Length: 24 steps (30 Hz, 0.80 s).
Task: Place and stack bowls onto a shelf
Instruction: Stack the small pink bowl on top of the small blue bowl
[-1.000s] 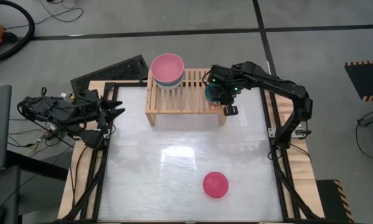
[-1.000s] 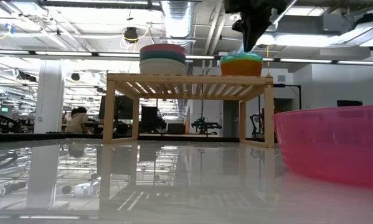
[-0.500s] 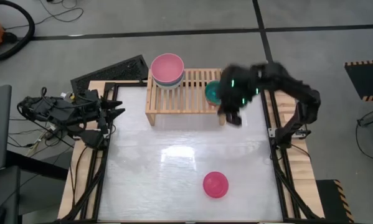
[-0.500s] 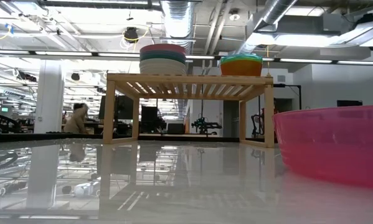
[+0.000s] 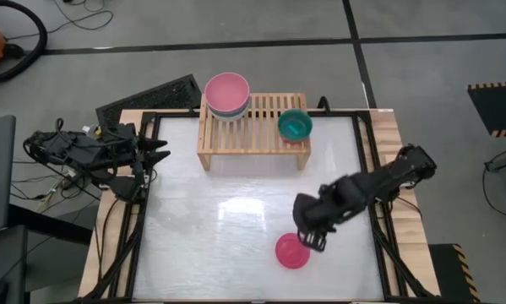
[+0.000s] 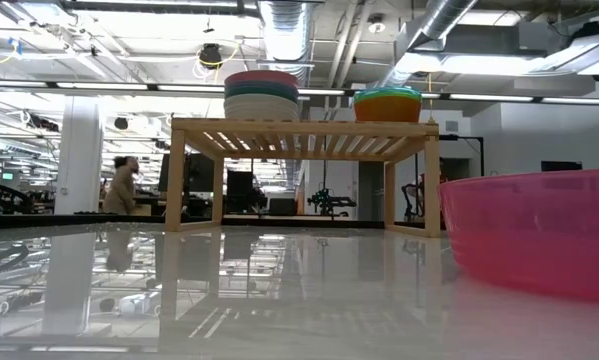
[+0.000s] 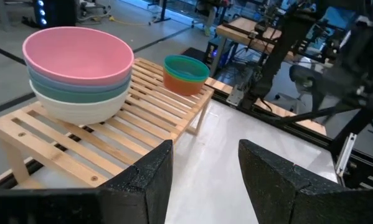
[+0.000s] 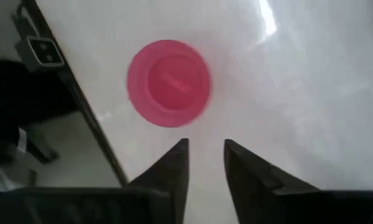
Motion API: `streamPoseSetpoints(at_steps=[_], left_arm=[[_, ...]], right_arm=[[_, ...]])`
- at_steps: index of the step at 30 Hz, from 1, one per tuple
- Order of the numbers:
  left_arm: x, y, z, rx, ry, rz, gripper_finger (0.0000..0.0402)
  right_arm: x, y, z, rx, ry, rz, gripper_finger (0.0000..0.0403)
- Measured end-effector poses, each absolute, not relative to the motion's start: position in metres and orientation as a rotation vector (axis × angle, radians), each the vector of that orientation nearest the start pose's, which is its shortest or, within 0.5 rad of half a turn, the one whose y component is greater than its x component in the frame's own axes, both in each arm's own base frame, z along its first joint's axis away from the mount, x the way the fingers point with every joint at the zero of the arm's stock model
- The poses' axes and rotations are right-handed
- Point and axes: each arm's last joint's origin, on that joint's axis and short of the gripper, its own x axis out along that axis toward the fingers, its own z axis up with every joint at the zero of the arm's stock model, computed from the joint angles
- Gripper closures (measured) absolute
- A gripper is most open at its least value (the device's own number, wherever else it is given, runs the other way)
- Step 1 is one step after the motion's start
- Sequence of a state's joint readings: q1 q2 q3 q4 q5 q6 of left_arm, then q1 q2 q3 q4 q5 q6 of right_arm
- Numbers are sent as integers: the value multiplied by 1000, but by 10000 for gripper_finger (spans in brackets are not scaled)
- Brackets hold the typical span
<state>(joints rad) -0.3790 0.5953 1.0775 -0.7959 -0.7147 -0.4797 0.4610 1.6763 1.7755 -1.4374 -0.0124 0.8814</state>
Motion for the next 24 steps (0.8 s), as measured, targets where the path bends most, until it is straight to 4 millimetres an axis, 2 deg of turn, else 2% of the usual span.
streamPoseSetpoints(at_steps=[3, 6, 10, 15, 24], left_arm=[[78, -10, 391, -308, 183, 390, 235], [77, -10, 391, -307, 182, 394, 235], [77, -10, 390, -306, 184, 394, 235], [77, -10, 388, -291, 205, 399, 235], [76, -10, 387, -286, 213, 402, 235]], right_arm=[[280, 148, 333, 543, 1358, -272, 240], [284, 150, 307, 629, 1347, -341, 196], [283, 149, 268, 660, 1387, -381, 154], [284, 147, 227, 741, 1421, -325, 145], [276, 137, 182, 786, 1401, -349, 145]])
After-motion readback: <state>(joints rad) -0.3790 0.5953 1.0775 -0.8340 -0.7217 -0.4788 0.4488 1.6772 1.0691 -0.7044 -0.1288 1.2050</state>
